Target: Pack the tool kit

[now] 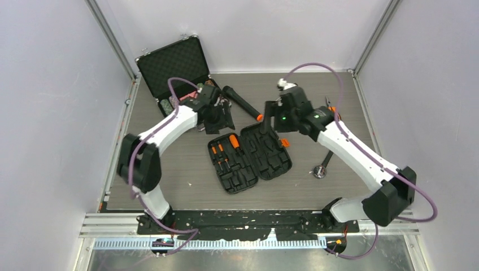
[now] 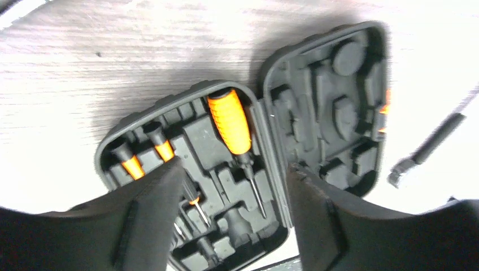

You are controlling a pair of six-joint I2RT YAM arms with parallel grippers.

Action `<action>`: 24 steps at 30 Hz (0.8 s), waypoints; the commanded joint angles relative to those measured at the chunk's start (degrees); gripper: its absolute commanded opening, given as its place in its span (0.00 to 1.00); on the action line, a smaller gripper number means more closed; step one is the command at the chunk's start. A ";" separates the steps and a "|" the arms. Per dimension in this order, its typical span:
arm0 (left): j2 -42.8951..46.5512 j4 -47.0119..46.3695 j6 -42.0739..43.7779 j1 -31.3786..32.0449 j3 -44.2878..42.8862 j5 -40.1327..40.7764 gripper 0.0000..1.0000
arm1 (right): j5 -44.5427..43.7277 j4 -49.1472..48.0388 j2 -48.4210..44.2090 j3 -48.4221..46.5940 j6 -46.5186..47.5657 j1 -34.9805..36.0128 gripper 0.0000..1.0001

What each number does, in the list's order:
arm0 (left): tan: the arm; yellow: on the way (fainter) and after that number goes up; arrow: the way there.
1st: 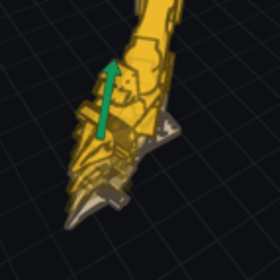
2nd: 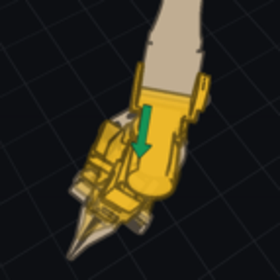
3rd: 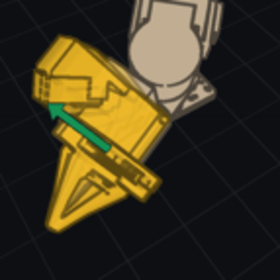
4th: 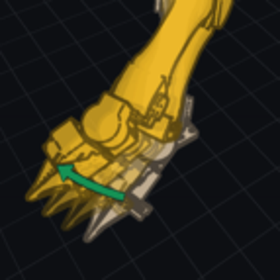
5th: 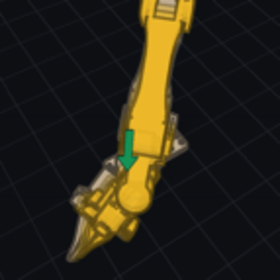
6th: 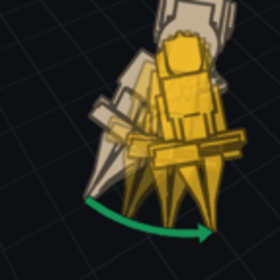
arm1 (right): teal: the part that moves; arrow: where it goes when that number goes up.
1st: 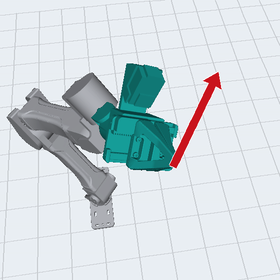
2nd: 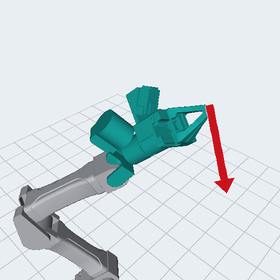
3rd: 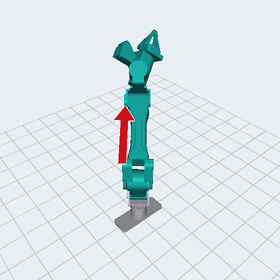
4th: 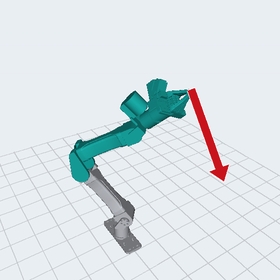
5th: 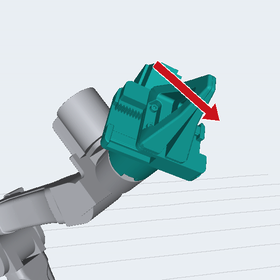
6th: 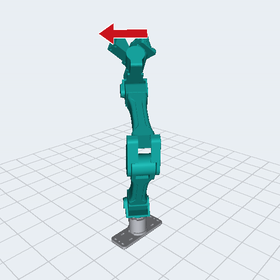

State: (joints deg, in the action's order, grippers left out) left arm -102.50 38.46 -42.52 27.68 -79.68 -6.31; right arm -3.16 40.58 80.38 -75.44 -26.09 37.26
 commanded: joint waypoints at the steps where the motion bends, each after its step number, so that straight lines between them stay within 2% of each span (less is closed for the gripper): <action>1: 13.15 -0.81 3.76 -1.95 -1.47 5.13 0.74 | -2.02 -2.91 -2.63 4.20 2.46 -8.51 0.76; 3: 17.87 -1.12 6.21 -2.70 0.00 7.98 0.82 | -2.39 -4.56 -2.08 4.24 3.47 -13.37 0.78; 9: 31.84 -3.26 14.17 -6.25 7.26 14.93 0.99 | -4.06 -8.07 6.49 -0.90 4.99 -19.79 0.80; 12: 38.06 -5.01 20.32 -7.31 11.49 21.10 1.00 | -4.93 -9.95 12.97 -4.80 5.01 -21.19 0.80; 17: 46.52 -13.18 28.89 -7.39 20.59 32.77 1.00 | -7.25 -14.80 22.91 -10.82 4.16 -22.15 0.80; 19: 47.07 -14.86 29.77 -7.38 22.53 35.24 1.00 | -8.02 -16.19 26.55 -13.69 3.63 -22.47 0.80; 24: 45.86 -11.70 30.01 -7.21 20.55 35.70 1.00 | -12.43 -18.88 34.61 -20.98 2.07 -22.86 0.80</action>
State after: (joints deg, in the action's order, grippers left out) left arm -56.42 29.95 -15.51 20.49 -57.34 24.93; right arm -10.28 27.11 111.50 -89.95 -22.68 14.83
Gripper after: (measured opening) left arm 0.994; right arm 0.798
